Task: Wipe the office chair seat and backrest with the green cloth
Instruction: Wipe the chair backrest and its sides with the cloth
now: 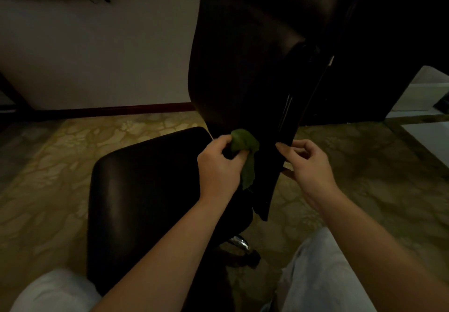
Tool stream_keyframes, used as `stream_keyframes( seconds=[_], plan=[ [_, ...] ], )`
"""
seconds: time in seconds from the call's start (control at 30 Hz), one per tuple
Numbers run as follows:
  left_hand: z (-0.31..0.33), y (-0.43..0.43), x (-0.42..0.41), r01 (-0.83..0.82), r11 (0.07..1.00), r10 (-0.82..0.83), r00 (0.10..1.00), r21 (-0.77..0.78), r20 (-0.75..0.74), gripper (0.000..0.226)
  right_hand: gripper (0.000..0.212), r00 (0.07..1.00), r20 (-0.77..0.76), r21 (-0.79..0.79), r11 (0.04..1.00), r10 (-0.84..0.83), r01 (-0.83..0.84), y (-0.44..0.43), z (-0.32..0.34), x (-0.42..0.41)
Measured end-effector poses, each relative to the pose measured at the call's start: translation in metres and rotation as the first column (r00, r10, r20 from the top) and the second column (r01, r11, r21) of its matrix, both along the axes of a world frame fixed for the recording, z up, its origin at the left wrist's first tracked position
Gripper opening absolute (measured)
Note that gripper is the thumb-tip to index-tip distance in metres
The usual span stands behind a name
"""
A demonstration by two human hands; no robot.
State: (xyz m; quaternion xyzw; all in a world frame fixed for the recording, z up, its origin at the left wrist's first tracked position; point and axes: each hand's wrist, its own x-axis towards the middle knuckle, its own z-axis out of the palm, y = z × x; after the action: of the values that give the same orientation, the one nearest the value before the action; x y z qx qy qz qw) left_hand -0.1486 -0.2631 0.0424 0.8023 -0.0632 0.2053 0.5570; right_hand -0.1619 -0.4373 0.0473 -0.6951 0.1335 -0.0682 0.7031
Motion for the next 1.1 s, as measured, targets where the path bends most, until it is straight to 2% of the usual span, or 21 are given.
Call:
stream_keyframes(
  seconds=[0.13,0.27,0.43,0.73,0.87,0.97,1.1],
  plan=[
    [0.025,-0.009,0.014,-0.007,0.999,0.004,0.997,0.042,0.083,0.023,0.026,0.999,0.009,0.004,0.999,-0.04,0.04,0.004,-0.003,0.0],
    [0.02,-0.011,0.019,0.001,0.995,-0.013,0.993,0.104,0.119,0.028,0.021,0.999,0.023,0.03,0.998,-0.047,0.046,0.004,-0.005,0.0],
    [0.005,-0.013,0.016,-0.005,0.998,-0.005,0.988,0.065,0.152,0.026,0.02,0.998,0.041,0.046,0.997,-0.056,0.054,0.005,-0.007,-0.001],
    [-0.032,0.006,0.003,0.001,0.998,0.0,1.0,0.07,-0.01,0.03,0.023,0.994,0.064,0.014,0.996,-0.09,0.089,0.011,-0.009,-0.006],
    [-0.014,0.004,-0.001,-0.016,0.999,0.017,0.999,-0.038,0.048,0.032,0.021,0.994,0.065,-0.008,0.997,-0.082,0.083,0.009,-0.009,-0.008],
    [0.0,-0.001,0.005,0.017,1.0,-0.016,0.996,-0.016,0.085,0.029,0.021,0.994,0.061,-0.002,0.996,-0.094,0.094,0.01,-0.012,-0.009],
    [-0.006,0.0,0.011,0.045,0.999,-0.047,0.997,0.018,0.065,0.031,0.018,0.993,0.074,0.026,0.996,-0.091,0.09,0.011,-0.012,-0.01]
  ],
)
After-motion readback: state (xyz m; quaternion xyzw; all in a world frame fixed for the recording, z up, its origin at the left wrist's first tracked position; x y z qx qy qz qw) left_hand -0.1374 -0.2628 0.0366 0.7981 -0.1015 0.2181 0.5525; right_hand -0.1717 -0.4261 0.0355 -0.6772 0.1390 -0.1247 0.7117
